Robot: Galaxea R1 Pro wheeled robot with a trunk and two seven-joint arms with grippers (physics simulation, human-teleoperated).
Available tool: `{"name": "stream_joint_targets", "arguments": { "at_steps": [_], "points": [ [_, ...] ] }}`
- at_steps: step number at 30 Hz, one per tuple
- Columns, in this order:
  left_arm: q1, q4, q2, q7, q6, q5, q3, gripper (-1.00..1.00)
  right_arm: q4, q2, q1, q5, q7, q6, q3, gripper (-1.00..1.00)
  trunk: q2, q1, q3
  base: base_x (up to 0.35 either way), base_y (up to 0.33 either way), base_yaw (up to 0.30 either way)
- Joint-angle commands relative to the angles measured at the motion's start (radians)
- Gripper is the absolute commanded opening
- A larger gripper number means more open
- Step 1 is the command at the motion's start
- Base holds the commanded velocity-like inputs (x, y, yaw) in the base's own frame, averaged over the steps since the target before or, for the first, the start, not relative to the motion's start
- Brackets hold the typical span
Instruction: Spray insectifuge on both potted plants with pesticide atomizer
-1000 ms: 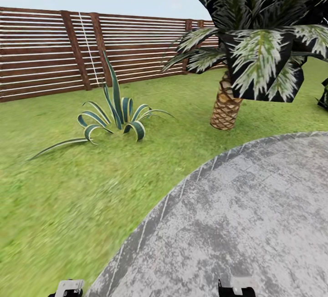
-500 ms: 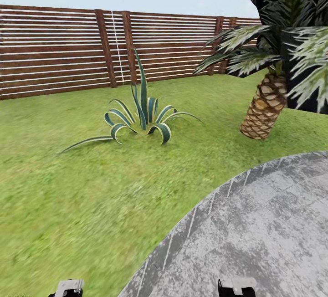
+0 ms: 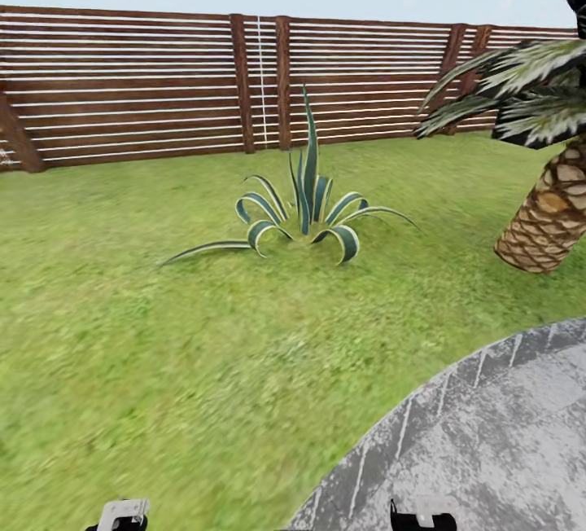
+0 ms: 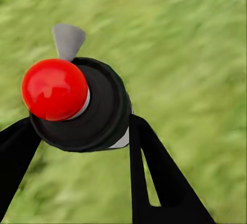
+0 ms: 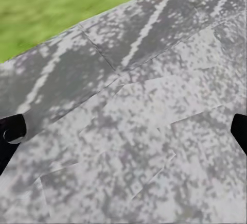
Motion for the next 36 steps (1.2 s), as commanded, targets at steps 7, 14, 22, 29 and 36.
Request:
{"name": "stream_joint_targets", "arguments": {
  "at_steps": [7,14,22,29,36],
  "points": [
    [-0.001,0.001,0.0,-0.006,-0.002,0.009,0.01,-1.0,0.001,-0.001,0.0,0.011,-0.006,-0.002,-0.005,1.0,0.0,0.0,-0.004,0.147,0.314,0.279],
    [0.0,0.0,0.0,-0.006,-0.003,0.021,0.01,-1.0,-0.001,-0.003,-0.001,0.011,-0.007,-0.002,-0.005,1.0,0.0,0.0,-0.008,0.176,0.308,0.279],
    [0.01,-0.001,0.0,-0.007,-0.004,0.024,0.009,-1.0,-0.001,-0.003,0.0,0.011,-0.007,-0.002,-0.006,1.0,0.0,0.0,-0.012,0.247,0.262,0.276],
    [0.01,-0.001,0.0,-0.007,-0.004,0.024,0.009,-1.0,-0.001,-0.003,0.0,0.011,-0.008,-0.002,-0.006,1.0,0.0,0.0,-0.015,0.282,0.224,0.263],
    [0.011,-0.001,0.0,-0.007,-0.005,0.024,0.009,-1.0,-0.001,-0.015,0.0,0.014,-0.003,-0.002,-0.004,1.0,0.0,0.0,-0.016,0.319,0.136,0.029]
  ]
}}
